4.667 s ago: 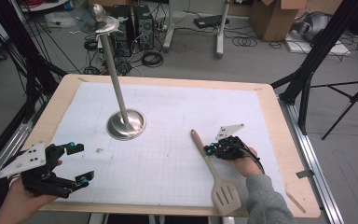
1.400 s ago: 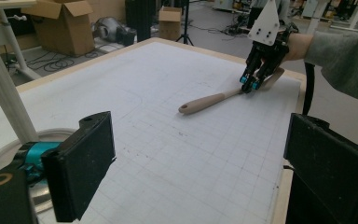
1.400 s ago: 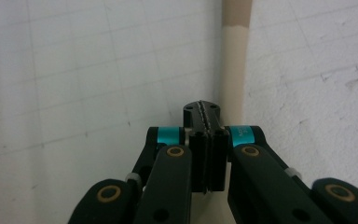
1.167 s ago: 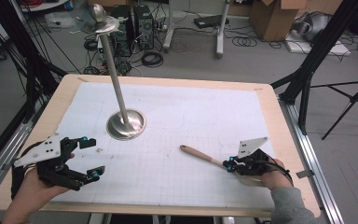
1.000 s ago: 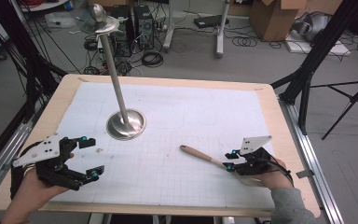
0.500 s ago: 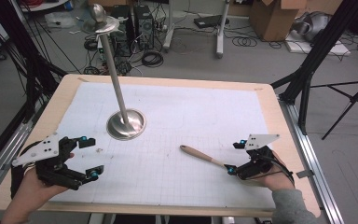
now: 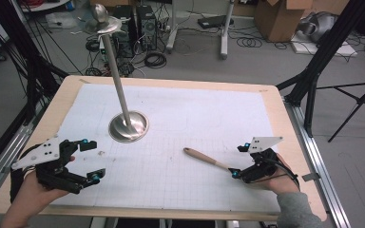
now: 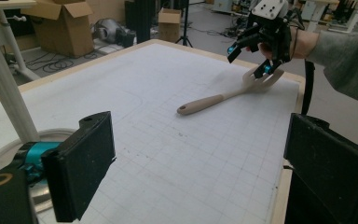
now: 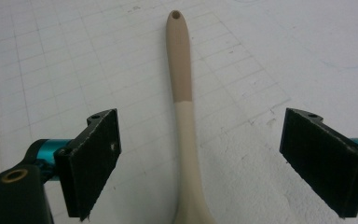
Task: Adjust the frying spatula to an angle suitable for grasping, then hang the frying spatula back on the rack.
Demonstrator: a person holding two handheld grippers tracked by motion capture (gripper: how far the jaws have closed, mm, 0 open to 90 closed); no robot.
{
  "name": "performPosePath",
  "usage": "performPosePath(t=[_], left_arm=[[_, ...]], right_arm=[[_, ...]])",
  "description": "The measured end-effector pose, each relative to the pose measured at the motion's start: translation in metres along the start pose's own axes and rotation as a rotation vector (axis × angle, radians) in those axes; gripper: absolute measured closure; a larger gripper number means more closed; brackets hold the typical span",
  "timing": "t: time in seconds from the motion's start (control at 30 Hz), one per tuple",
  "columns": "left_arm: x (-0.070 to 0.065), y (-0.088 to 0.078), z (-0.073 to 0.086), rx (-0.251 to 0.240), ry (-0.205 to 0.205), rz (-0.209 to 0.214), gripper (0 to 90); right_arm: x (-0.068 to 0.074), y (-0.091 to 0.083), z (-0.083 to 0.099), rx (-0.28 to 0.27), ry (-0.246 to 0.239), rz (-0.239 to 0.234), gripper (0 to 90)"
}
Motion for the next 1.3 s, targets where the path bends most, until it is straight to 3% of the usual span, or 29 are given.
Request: performPosePath(t=[0.27,0.53,0.87,1.3], left_arm=[[0.002,0.002,0.001,0.005,-0.005,0.004,9.1],[0.002,0.001,0.000,0.002,-0.001,0.006,9.1],[0.002,0.002,0.001,0.007,-0.002,0.006,9.1],[0.002,0.001,0.004,0.011,-0.010,-0.003,9.1]], right_arm=[[0.002,0.004,0.001,0.022,-0.015,-0.009,11.4],[0.003,0.008,0.006,0.092,-0.030,-0.019,17.2],[0.007,0.014,0.010,0.157,-0.054,-0.063,34.2],[0.007,0.022,0.016,0.240,-0.080,-0.060,48.3]])
Point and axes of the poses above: each handheld gripper's, and its own axes: y roughly forward along the jaws, z roughly out of its underside, x roughly to its left, the point moved 4 cm from there along y, roughly forward along the jaws, and after that the axes turned 15 degrees about z, right-handed, at the moved point
